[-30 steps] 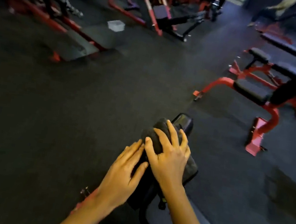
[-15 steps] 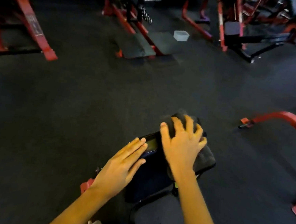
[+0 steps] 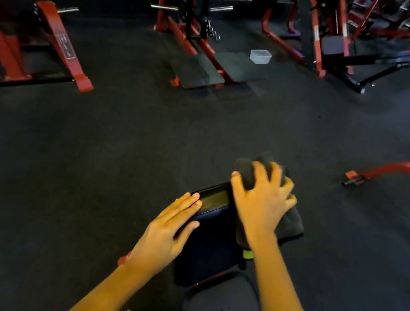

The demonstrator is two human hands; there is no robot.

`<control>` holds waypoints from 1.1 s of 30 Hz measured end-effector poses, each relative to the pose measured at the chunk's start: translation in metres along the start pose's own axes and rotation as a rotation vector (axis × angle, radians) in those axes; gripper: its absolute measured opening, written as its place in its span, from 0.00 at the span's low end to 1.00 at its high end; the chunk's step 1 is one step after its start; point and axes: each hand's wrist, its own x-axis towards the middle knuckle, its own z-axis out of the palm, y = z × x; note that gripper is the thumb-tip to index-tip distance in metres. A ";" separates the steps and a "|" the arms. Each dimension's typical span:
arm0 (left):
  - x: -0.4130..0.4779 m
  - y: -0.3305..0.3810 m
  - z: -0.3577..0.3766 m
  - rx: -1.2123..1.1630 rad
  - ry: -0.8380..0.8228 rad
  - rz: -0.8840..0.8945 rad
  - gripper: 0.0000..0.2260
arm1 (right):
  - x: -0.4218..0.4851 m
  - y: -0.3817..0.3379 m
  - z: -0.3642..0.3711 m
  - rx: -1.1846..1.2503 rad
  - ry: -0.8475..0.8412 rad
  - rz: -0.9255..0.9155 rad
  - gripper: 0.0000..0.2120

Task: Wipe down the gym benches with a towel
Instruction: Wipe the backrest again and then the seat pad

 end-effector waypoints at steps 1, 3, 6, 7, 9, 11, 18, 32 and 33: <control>0.001 0.000 0.000 -0.004 -0.001 0.000 0.21 | -0.013 -0.008 0.003 -0.022 0.038 -0.090 0.22; 0.001 -0.001 0.000 -0.002 -0.003 0.003 0.20 | -0.034 -0.016 0.007 -0.020 0.051 -0.253 0.23; 0.000 -0.003 -0.001 0.004 0.002 0.027 0.21 | -0.021 0.003 0.003 0.015 0.063 -0.331 0.23; 0.001 -0.002 0.000 0.002 0.004 0.029 0.21 | -0.009 0.014 0.002 0.025 0.070 -0.272 0.24; 0.000 -0.002 0.001 -0.002 0.005 0.018 0.21 | 0.018 0.031 0.000 0.110 0.008 -0.047 0.24; 0.000 -0.001 0.001 -0.006 0.007 0.012 0.21 | 0.032 0.039 -0.002 0.219 -0.041 0.175 0.24; 0.000 -0.001 0.002 -0.006 0.042 0.030 0.21 | -0.036 -0.014 0.006 0.033 0.083 -0.204 0.23; -0.001 -0.002 0.004 -0.026 0.044 0.019 0.20 | -0.006 0.003 0.004 0.014 0.051 -0.043 0.21; -0.001 -0.003 0.004 -0.022 0.051 0.021 0.20 | -0.019 -0.009 0.006 0.008 0.075 -0.102 0.22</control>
